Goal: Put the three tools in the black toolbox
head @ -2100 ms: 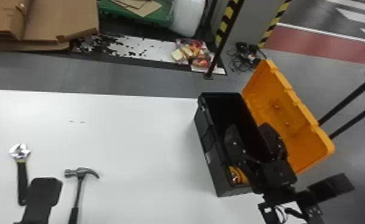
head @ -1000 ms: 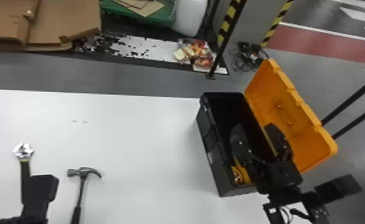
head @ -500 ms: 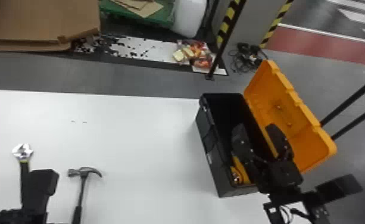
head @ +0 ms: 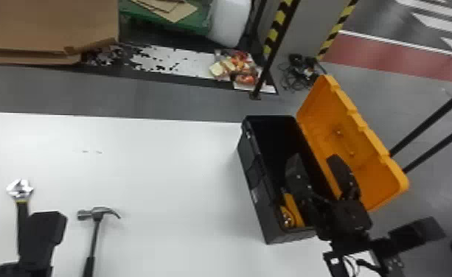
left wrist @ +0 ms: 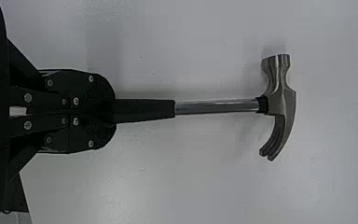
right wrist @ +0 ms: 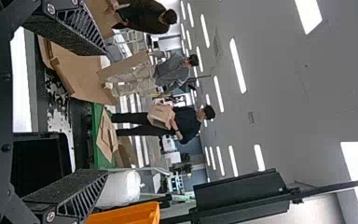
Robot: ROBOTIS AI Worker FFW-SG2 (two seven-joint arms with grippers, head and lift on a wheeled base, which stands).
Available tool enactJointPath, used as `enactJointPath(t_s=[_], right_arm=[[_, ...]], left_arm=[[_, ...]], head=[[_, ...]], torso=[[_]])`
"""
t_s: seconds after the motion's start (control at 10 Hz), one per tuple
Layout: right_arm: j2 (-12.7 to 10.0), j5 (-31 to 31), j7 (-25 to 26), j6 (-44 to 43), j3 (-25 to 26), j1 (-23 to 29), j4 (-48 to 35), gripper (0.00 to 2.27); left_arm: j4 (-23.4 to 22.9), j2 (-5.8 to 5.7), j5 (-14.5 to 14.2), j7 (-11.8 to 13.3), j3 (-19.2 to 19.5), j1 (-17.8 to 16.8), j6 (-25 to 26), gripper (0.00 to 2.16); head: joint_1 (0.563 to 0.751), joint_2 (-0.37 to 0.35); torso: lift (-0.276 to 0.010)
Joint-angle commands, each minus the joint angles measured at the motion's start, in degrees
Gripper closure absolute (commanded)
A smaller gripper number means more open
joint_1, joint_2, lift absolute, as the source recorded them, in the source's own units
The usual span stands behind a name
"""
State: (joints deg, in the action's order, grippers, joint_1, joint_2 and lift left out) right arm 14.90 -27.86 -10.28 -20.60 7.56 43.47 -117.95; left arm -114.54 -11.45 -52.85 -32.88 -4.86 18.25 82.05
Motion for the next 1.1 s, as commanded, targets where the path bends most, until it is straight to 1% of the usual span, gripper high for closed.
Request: enactJointPath(t_s=[0.0, 0.1, 0.2, 0.3, 0.4, 0.5, 0.6, 0.7, 0.8, 0.9, 1.0], right_arm=[[-0.2, 0.1, 0.0, 0.0, 0.0, 0.1, -0.2, 0.1], [-0.2, 0.1, 0.0, 0.0, 0.0, 0.2, -0.3, 0.1], [-0.2, 0.2, 0.0, 0.0, 0.0, 0.2, -0.4, 0.1], [-0.3, 0.3, 0.0, 0.2, -0.1, 0.1, -0.4, 0.1], [-0.3, 0.6, 0.0, 0.4, -0.4, 0.0, -0.6, 0.1], [-0.4, 0.7, 0.0, 0.5, -0.5, 0.0, -0.8, 0.1], [-0.4, 0.7, -0.1, 1.8, -0.5, -0.1, -1.2, 0.1], [-0.4, 0.7, -0.1, 3.9, -0.4, -0.2, -2.2, 0.1], [-0.5, 0.5, -0.3, 5.6, -0.3, -0.4, -3.2, 0.1], [-0.6, 0.1, -1.1, 9.5, 0.0, -0.7, -4.6, 0.1], [-1.0, 0.2, -1.3, 12.1, 0.1, -0.8, -6.1, 0.1]], left_arm=[[-1.2, -0.32, 0.0, 0.3, 0.1, 0.2, 0.9, 1.77], [-3.2, -0.76, 0.5, 0.8, 0.7, 0.3, 3.0, 1.77], [-6.1, -1.47, 0.4, 0.9, 1.9, 0.5, 5.4, 1.77], [-8.4, -1.47, 0.5, 1.5, 3.4, 0.4, 8.0, 1.77], [-9.8, -1.56, 0.7, 2.6, 4.5, -0.1, 8.0, 1.77], [-10.6, -1.82, 1.7, 4.8, 5.1, -0.4, 8.0, 1.77], [-11.1, -2.17, 2.0, 9.3, 6.8, -0.8, 8.0, 1.77], [-11.0, -2.26, 3.5, 14.8, 8.1, -1.5, 8.0, 1.77], [-10.9, -2.26, 5.4, 22.1, 10.4, -1.7, 8.0, 1.77], [-10.6, -2.08, 7.5, 28.5, 12.0, -2.3, 8.0, 1.77], [-10.4, -1.47, 10.1, 34.5, 13.6, -3.0, 8.0, 1.77]], head=[[0.695, -0.299], [0.695, -0.299], [0.695, -0.296], [0.695, -0.29], [0.695, -0.272], [0.695, -0.256], [0.695, -0.239], [0.695, -0.234], [0.695, -0.233], [0.695, -0.228], [0.695, -0.217]], torso=[[-0.055], [-0.055], [-0.055], [-0.055], [-0.055], [-0.055], [-0.055], [-0.055], [-0.055], [-0.055], [-0.055]])
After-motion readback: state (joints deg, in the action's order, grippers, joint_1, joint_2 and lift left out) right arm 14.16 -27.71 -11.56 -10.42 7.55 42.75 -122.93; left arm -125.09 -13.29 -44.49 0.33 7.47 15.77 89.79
